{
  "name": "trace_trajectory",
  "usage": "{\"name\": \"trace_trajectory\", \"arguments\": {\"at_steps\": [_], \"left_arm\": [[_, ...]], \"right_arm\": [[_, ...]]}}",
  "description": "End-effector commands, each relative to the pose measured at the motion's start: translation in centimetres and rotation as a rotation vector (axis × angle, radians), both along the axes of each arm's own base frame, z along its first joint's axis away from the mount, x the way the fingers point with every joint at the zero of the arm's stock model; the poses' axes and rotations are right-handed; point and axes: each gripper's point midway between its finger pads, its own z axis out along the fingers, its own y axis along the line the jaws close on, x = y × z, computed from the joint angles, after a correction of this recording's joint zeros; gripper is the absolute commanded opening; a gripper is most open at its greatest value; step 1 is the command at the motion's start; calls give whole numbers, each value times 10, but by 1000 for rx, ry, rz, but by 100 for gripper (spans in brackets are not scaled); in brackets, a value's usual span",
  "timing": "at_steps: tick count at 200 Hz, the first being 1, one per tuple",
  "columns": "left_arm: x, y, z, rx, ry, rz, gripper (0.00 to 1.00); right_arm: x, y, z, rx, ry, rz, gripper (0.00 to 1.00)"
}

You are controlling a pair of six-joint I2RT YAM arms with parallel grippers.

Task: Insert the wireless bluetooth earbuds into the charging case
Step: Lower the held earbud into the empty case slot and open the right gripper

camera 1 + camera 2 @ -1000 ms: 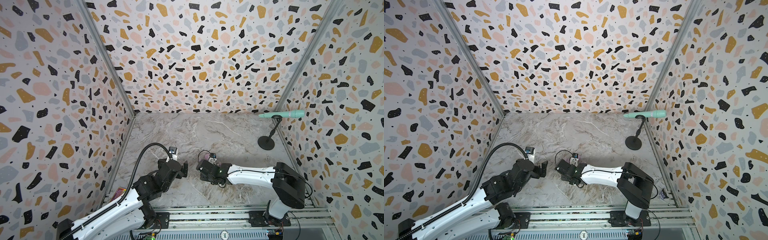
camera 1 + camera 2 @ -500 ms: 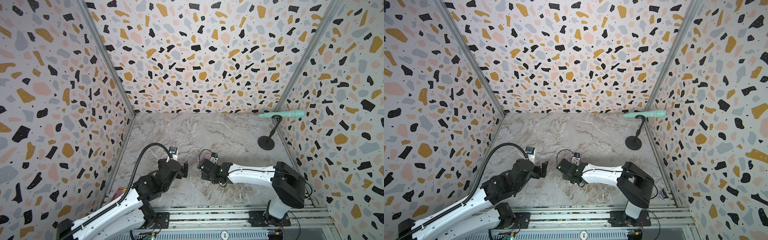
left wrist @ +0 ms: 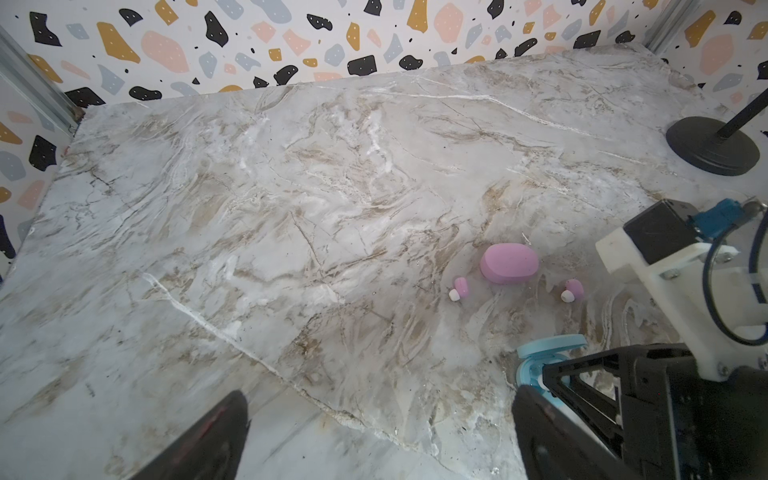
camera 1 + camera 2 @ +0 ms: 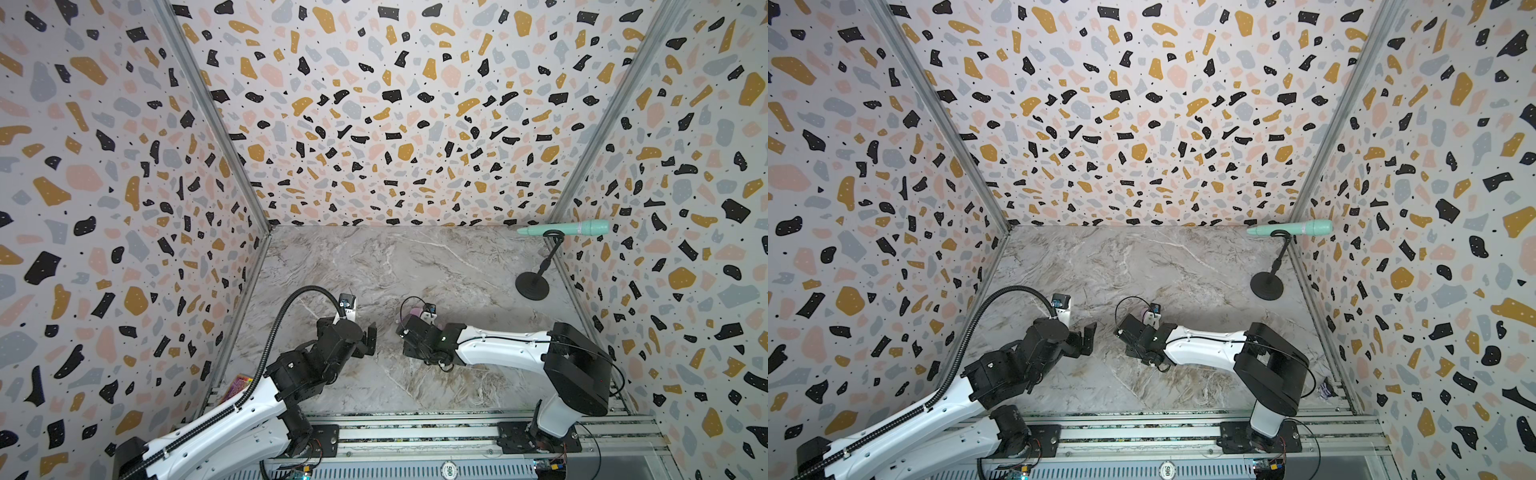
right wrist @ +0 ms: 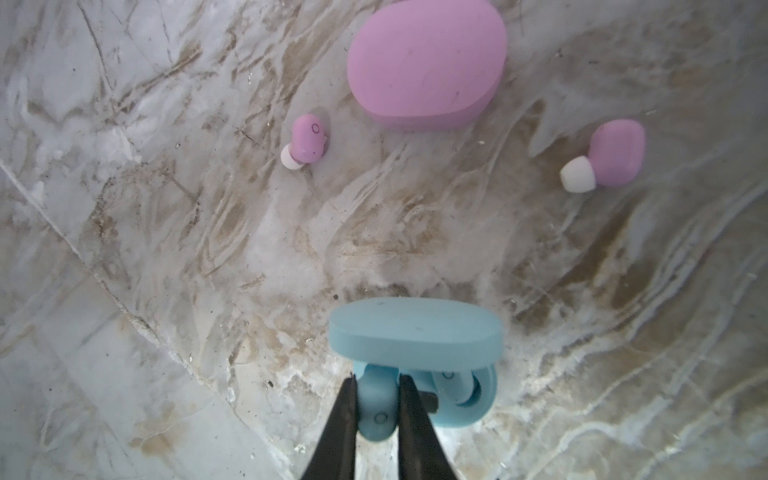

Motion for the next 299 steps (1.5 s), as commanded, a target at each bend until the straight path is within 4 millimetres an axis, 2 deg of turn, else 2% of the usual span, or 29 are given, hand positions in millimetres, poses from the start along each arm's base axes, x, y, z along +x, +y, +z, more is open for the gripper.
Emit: {"name": "trace_trajectory", "arguments": {"at_steps": [1, 237, 299], "left_arm": [[4, -4, 9, -28, -30, -2, 100], [4, -4, 9, -31, -31, -5, 100], [4, -5, 9, -31, -29, -8, 100]], "right_arm": [[-1, -3, -5, -16, 8, 4, 16], [-7, -10, -19, -28, 35, -5, 16], [-8, -10, -22, -34, 42, -2, 19]]}}
